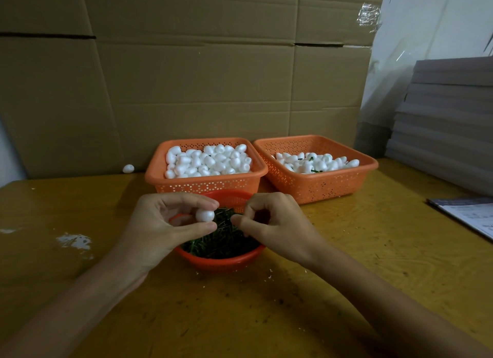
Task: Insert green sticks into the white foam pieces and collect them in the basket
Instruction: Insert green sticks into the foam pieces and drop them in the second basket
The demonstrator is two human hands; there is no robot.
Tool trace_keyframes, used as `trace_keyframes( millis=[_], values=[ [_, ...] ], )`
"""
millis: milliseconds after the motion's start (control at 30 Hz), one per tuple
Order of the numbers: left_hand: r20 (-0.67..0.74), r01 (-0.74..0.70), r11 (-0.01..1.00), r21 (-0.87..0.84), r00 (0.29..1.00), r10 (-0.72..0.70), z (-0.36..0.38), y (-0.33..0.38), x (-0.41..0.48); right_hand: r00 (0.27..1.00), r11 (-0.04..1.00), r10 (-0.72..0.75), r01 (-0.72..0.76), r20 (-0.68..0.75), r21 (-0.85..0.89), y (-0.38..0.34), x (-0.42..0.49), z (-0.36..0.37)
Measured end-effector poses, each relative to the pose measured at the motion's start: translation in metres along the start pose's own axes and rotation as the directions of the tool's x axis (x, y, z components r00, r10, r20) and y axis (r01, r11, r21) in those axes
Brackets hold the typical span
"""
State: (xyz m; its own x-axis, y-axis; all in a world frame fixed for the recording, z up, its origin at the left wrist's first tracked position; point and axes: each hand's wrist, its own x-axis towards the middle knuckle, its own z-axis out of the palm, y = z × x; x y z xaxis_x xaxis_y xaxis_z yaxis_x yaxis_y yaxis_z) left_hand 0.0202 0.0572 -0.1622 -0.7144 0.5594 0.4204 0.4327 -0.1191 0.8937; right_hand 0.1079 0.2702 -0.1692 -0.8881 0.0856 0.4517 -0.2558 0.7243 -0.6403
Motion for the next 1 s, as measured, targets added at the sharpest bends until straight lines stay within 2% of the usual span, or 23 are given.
trace_keyframes(
  millis=[300,433,600,733,1000],
  values=[
    [-0.006,0.025,0.996,0.089,1.000,-0.024,0.0025,-0.0006,-0.0017,0.999,0.999,-0.009,0.011,0.049,-0.045,-0.0012,-0.0016,0.0005],
    [-0.024,0.059,0.996,0.070,0.998,-0.058,0.0025,-0.0017,-0.0017,0.997,0.998,-0.012,0.016,0.076,-0.054,0.0002,-0.0014,0.0006],
    [-0.027,0.080,0.997,0.012,0.996,-0.079,0.0010,-0.0010,-0.0009,0.992,0.988,-0.073,0.086,0.104,-0.126,0.0019,-0.0003,0.0007],
    [-0.069,0.117,0.988,-0.099,0.990,-0.125,0.0023,-0.0017,0.0010,0.987,0.980,-0.104,0.123,0.121,-0.158,0.0043,0.0013,0.0012],
    [-0.138,0.143,0.958,-0.250,0.974,-0.182,-0.0005,-0.0060,0.0043,0.983,0.991,-0.128,0.133,0.132,-0.033,0.0023,-0.0021,0.0038]
  ],
)
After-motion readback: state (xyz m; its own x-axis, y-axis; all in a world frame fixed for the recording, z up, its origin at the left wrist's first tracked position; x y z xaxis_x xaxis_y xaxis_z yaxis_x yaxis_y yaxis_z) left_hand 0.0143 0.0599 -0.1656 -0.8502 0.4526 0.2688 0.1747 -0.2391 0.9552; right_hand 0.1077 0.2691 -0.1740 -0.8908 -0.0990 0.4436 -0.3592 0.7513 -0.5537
